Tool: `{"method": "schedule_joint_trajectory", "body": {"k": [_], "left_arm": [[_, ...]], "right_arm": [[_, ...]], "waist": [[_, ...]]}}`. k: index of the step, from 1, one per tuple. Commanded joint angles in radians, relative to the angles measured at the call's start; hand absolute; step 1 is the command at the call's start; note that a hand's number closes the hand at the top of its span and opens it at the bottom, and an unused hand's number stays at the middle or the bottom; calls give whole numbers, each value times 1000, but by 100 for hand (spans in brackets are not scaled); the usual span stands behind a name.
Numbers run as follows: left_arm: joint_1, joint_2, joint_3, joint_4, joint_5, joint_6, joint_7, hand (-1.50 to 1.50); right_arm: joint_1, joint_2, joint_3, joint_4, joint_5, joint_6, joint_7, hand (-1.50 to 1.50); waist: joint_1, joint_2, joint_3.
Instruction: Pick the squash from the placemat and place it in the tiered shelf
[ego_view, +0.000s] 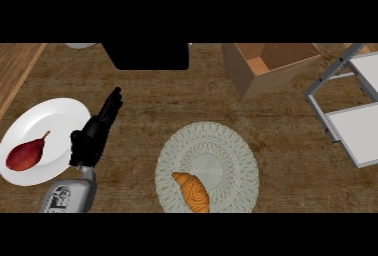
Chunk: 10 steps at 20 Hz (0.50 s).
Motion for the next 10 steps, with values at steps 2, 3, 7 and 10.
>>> {"method": "schedule_joint_trajectory", "body": {"k": [2, 3, 7, 10], "left_arm": [[6, -25, -39, -19, -29, 15, 24, 0], [77, -25, -46, -46, -38, 23, -19, 0], [-55, 4, 29, 20, 18, -1, 30, 0], [11, -9, -3, 14, 2, -2, -18, 0]], "right_arm": [[-36, 33, -19, -64, -61, -37, 80, -150], [-33, -2, -75, -59, -119, 15, 121, -150], [-81, -76, -193, 24, -196, -7, 158, -150], [-82, -219, -251, 156, -219, 47, 182, -150]], "waist": [[-1, -1, 0], [-4, -3, 0], [-14, 0, 0], [-5, 2, 1]]}}
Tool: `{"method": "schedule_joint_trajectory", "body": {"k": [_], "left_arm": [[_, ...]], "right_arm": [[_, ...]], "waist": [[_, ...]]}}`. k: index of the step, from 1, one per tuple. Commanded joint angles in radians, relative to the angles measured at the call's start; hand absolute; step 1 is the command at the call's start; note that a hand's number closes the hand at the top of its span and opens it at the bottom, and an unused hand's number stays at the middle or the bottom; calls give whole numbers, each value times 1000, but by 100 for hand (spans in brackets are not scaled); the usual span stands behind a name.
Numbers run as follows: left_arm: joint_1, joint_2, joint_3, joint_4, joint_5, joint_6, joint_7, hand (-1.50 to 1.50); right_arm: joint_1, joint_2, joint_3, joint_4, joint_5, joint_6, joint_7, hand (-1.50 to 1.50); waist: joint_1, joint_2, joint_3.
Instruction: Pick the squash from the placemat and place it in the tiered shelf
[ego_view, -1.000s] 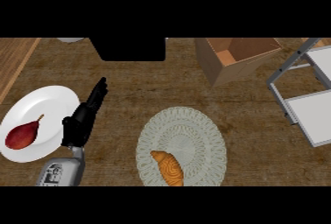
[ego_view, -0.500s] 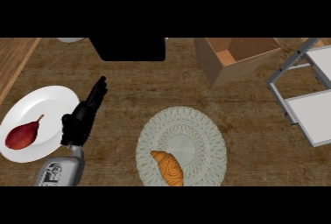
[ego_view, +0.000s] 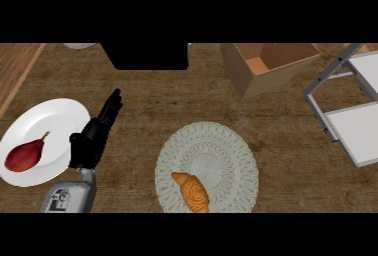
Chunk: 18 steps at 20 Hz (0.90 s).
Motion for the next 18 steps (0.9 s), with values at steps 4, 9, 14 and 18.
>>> {"method": "schedule_joint_trajectory", "body": {"k": [4, 9, 14, 18], "left_arm": [[24, 2, -6, -23, -4, -1, -17, 0], [28, 1, -9, -56, 16, -19, 33, 0], [31, -6, -1, -19, -19, 27, 0, 0], [17, 0, 7, -49, -11, 26, 28, 0]], "right_arm": [[53, -242, -134, 225, -63, 95, 119, -150], [217, -349, -169, 413, -47, 289, 26, -150], [363, -441, -240, 552, -43, 410, -120, -150], [429, -462, -258, 618, -45, 506, -195, -150]], "waist": [[-1, 1, 1], [-7, 1, 4], [-31, 0, 6], [-37, -1, 10]]}}
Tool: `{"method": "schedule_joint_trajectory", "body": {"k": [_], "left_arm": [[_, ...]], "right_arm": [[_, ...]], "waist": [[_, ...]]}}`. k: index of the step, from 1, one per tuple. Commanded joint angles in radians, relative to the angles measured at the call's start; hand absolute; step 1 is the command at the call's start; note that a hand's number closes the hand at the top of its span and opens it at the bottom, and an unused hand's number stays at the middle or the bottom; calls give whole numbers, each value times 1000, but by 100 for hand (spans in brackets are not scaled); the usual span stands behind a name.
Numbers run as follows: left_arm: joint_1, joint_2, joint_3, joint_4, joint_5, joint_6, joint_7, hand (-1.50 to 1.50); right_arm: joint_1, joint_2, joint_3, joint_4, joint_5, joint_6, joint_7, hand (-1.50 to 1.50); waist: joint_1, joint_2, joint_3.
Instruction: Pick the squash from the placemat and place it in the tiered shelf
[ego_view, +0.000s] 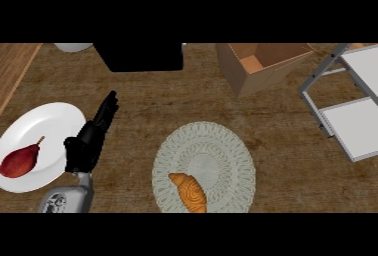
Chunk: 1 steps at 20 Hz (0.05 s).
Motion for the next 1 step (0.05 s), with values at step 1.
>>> {"method": "schedule_joint_trajectory", "body": {"k": [1], "left_arm": [[-29, 13, 24, 19, 10, -2, -1, 0]], "right_arm": [[103, -41, -37, 94, 0, 101, -98, -150]], "waist": [[-12, 1, 1]]}}
